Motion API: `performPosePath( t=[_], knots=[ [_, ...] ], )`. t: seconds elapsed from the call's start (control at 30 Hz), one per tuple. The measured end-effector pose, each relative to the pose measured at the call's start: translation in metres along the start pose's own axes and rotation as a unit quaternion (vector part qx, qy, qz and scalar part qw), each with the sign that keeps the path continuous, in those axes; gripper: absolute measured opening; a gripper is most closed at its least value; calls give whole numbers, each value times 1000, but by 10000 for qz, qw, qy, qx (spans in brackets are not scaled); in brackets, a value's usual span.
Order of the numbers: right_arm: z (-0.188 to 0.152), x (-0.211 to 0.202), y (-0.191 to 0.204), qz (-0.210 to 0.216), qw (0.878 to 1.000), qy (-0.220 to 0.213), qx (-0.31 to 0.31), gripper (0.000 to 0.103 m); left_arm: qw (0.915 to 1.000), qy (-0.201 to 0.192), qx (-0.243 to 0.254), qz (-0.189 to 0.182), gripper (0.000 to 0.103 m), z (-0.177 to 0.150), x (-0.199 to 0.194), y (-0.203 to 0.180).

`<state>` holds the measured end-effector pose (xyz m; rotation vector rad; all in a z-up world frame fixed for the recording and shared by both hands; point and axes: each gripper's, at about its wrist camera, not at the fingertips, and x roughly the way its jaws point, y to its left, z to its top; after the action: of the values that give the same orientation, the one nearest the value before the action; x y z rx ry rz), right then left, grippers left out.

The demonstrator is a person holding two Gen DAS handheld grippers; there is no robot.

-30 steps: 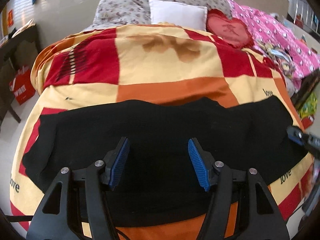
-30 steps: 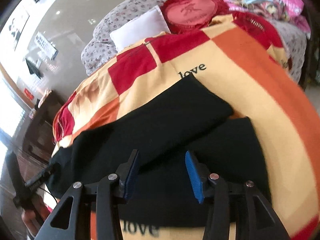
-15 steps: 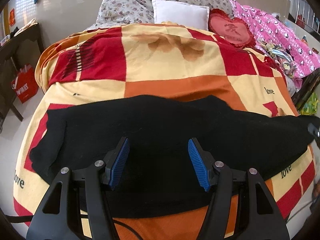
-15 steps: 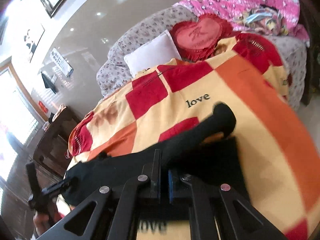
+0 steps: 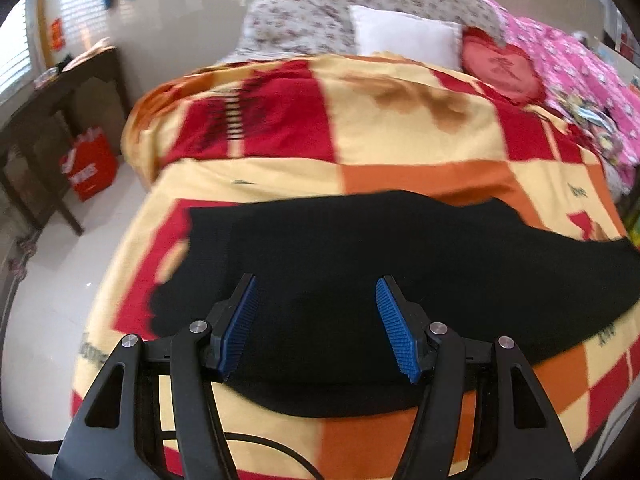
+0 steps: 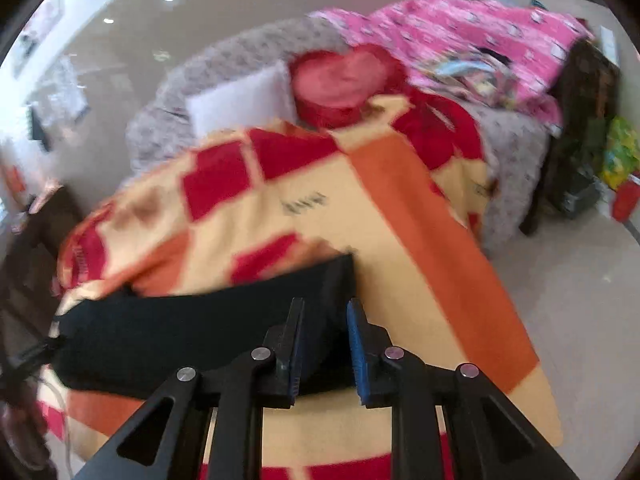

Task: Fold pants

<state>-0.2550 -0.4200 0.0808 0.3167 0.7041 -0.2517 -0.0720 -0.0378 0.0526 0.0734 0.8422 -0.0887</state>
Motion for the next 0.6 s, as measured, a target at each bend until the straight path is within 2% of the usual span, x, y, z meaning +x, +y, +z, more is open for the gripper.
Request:
performPosePath(
  t=[0.1,0.17,0.23,0.3,0.4,0.47,0.6],
  knots=[
    [6,19,45,602,9970,173,-460,20,9993,0,-242,277,61,-1,4,27],
    [5,42,83,1289,9882,472,-686,20,9977,73,-456,500,61,-4,9,49],
    [2,65,124,1813,9761,670,-997,20,9963,146,-625,568,61,-7,13,64],
    [-2,84,160,2079,9659,819,-1310,20,9951,274,-746,582,61,-10,20,74],
    [-7,115,214,2302,9508,1082,-1769,20,9944,413,-871,425,61,-15,28,83],
    [-9,136,242,2367,9437,1238,-1950,20,9942,377,-921,396,66,-16,30,85],
    [-7,173,266,2082,9441,1394,-2143,20,9935,413,-1017,303,66,-13,33,92]
  ],
)
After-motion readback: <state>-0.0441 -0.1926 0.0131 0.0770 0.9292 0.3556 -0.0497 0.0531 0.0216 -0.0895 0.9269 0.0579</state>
